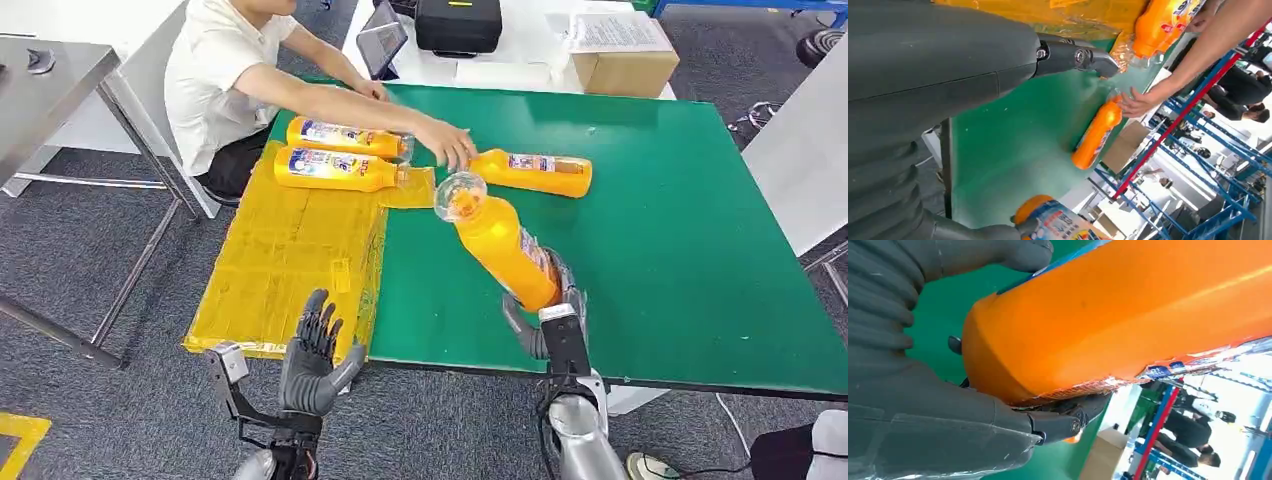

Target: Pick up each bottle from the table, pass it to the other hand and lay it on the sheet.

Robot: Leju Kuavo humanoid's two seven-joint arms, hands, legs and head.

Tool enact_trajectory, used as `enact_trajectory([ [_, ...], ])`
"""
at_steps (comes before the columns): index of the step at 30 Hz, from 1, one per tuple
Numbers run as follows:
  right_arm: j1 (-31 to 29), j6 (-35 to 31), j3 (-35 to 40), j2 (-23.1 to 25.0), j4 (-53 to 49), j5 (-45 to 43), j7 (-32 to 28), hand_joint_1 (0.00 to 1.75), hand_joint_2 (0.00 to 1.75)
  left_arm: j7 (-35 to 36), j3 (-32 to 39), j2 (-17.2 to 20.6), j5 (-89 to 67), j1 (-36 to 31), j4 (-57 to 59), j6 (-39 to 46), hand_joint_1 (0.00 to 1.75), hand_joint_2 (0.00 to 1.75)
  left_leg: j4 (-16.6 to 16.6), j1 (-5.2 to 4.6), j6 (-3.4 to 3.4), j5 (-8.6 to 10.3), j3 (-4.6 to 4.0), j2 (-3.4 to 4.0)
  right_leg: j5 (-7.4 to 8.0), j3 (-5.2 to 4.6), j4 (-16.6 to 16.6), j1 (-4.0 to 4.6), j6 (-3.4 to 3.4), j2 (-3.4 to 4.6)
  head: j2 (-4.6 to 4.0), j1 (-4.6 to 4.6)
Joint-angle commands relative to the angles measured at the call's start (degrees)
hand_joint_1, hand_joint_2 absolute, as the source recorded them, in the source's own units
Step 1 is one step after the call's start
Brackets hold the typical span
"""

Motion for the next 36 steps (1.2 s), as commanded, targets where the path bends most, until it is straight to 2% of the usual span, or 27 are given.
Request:
enact_trajectory([
  [1,-2.08,4.96,8.83,1.71,3.22,0.33,-0.21,1.68,1.75,0.89,-2.48,1.87,1.53,-3.06,4.28,-1.95,0.0,1.75,-0.06,0.02,-0.09,-0.06,0.2,0.1,-0.03,0.16,-0.04,0.01,-0.09,0.12,0.0,0.02],
  [2,-2.56,5.99,11.01,2.05,4.91,0.46,0.03,1.66,1.75,1.03,-3.24,2.06,0.59,-3.75,4.95,-1.79,0.0,1.75,-0.07,0.04,-0.12,-0.1,0.32,0.12,-0.06,0.27,-0.05,0.04,-0.13,0.15,0.0,0.0],
  [3,-3.27,7.43,13.98,1.82,6.9,1.24,0.76,1.57,1.75,0.82,-4.09,2.31,-1.01,-4.43,5.59,-1.82,0.0,1.75,-0.09,0.02,-0.09,-0.04,0.22,0.12,-0.02,0.16,-0.05,0.02,-0.1,0.13,0.0,0.0],
  [6,-4.98,8.68,19.68,1.82,12.07,3.45,1.57,1.73,1.75,1.22,-5.17,1.52,-4.01,-5.39,6.55,-1.4,0.0,1.75,-0.13,0.07,-0.12,-0.06,0.35,0.17,-0.01,0.28,-0.09,0.06,-0.13,0.19,0.0,0.0],
  [7,-5.94,10.06,22.1,2.01,14.36,4.11,2.15,1.75,1.75,1.1,-7.36,2.53,-7.41,-6.47,6.52,-1.97,0.0,1.75,-0.12,0.06,-0.1,-0.05,0.3,0.15,-0.01,0.25,-0.09,0.05,-0.1,0.17,0.0,-0.02],
  [12,-7.79,11.05,26.79,1.63,16.44,7.34,3.7,1.75,1.75,0.88,-6.67,1.44,-10.48,-8.03,7.65,-2.17,0.0,1.75,-0.11,0.05,-0.09,-0.04,0.29,0.03,-0.04,0.26,-0.07,0.03,-0.08,0.09,0.0,0.02],
  [17,-8.63,10.77,29.37,1.39,17.22,9.95,4.66,1.75,1.75,-0.17,-6.42,0.54,-12.75,-9.07,8.0,-1.99,0.0,1.75,-0.05,0.04,-0.08,0.03,0.07,-0.11,-0.01,0.1,-0.03,0.01,-0.05,-0.02,0.0,0.0],
  [24,-8.68,10.41,30.3,1.21,17.11,11.01,4.68,1.75,1.75,-1.01,-5.9,0.11,-14.79,-9.34,7.64,-0.44,0.0,1.75,-0.08,0.05,-0.13,-0.04,0.26,-0.17,-0.09,0.28,-0.05,0.03,-0.11,-0.05,0.0,0.0],
  [34,-8.02,10.65,33.36,2.27,20.44,11.89,4.22,1.75,1.75,1.39,1.57,-2.23,-4.61,-8.69,0.99,-4.87,0.0,1.75,-0.04,0.08,-0.13,-0.05,0.2,-0.15,-0.08,0.2,-0.03,0.06,-0.1,-0.03,0.0,0.02],
  [35,-8.0,10.24,33.71,2.45,20.74,12.29,4.08,1.75,1.75,1.38,1.69,-2.11,-4.62,-8.92,0.99,-4.85,0.33,1.75,-0.02,0.08,-0.11,-0.01,0.09,-0.14,-0.05,0.1,-0.02,0.05,-0.07,-0.04,0.0,0.0],
  [36,-8.17,9.27,34.01,2.6,21.21,12.85,4.1,1.75,1.75,1.28,1.62,-2.19,-4.99,-9.24,1.44,-4.12,1.59,1.75,-0.02,0.09,-0.14,-0.05,0.2,-0.17,-0.1,0.21,-0.02,0.07,-0.11,-0.05,0.0,0.0],
])
